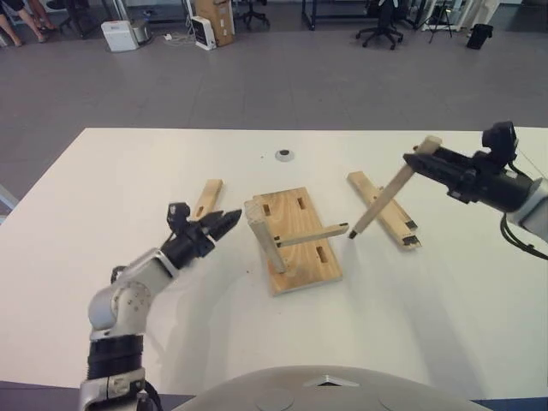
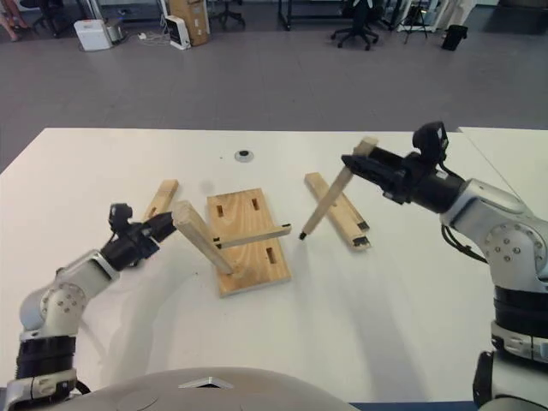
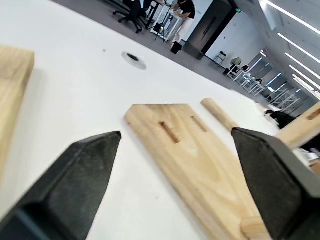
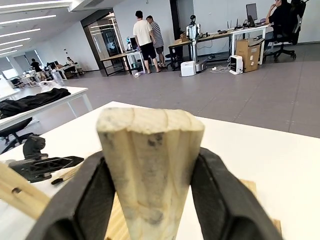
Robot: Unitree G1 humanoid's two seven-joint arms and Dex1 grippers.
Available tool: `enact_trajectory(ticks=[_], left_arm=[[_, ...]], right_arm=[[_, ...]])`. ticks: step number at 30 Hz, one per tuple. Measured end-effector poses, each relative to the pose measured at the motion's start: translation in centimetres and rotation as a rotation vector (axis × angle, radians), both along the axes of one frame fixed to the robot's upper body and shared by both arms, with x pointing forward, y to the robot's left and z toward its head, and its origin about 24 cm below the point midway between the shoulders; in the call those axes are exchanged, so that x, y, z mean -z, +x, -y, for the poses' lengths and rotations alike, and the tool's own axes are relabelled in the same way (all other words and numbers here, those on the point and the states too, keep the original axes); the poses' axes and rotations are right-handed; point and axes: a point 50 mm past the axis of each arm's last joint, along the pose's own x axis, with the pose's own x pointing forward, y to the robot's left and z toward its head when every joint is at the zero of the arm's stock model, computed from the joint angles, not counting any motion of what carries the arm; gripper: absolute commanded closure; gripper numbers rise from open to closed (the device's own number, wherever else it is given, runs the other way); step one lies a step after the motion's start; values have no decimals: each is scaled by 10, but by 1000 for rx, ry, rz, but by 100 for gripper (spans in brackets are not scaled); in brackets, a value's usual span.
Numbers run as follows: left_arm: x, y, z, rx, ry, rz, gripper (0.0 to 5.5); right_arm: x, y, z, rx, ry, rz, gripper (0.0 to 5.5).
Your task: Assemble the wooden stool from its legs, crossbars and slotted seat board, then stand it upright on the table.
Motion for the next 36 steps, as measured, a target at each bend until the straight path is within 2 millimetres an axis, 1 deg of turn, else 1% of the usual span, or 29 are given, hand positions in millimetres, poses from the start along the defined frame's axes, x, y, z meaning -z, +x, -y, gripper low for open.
enact_trajectory(ticks=[1, 2, 3, 5, 8, 11, 13, 16, 18, 21, 23, 25, 28, 32, 36], left_arm=[[12, -10, 6, -22, -4, -44, 143], [17, -13, 8, -50, -3, -55, 143], [18, -13, 8, -73, 6, -50, 143], [20, -16, 8, -103, 7, -40, 143], [23, -17, 9, -126, 4, -37, 143], [23, -17, 10, -124, 2, -39, 143], [23, -18, 11, -125, 2, -38, 143], [24, -18, 11, -127, 2, -35, 143], [24, -18, 11, -126, 2, -34, 143], [24, -18, 13, -120, 2, -32, 143], [25, -17, 17, -111, 4, -31, 143], [25, -17, 19, -97, 7, -30, 143], [25, -16, 20, -77, 8, -26, 143], [25, -13, 21, -32, 21, -20, 143], [28, -11, 19, -24, 17, -13, 143]], right_arm=[[6, -8, 7, 2, 20, -19, 338], [9, -13, 10, 10, 65, -34, 338], [16, -17, 9, 5, 111, -56, 338], [26, -25, 1, -25, 184, -77, 338], [34, -34, -15, -68, 215, -93, 338], [39, -39, -24, -106, 240, -119, 338], [39, -39, -26, -108, 244, -117, 338], [32, -36, -30, -124, 200, -66, 338], [24, -31, -32, -155, 152, -12, 338], [4, -25, -29, -188, 153, 103, 338], [0, -23, -30, -198, 169, 126, 338], [1, -23, -33, -209, 213, 131, 338], [9, -24, -47, -263, 255, 119, 338], [24, -23, -63, -295, 227, 120, 338], [31, -19, -64, -304, 216, 156, 338]])
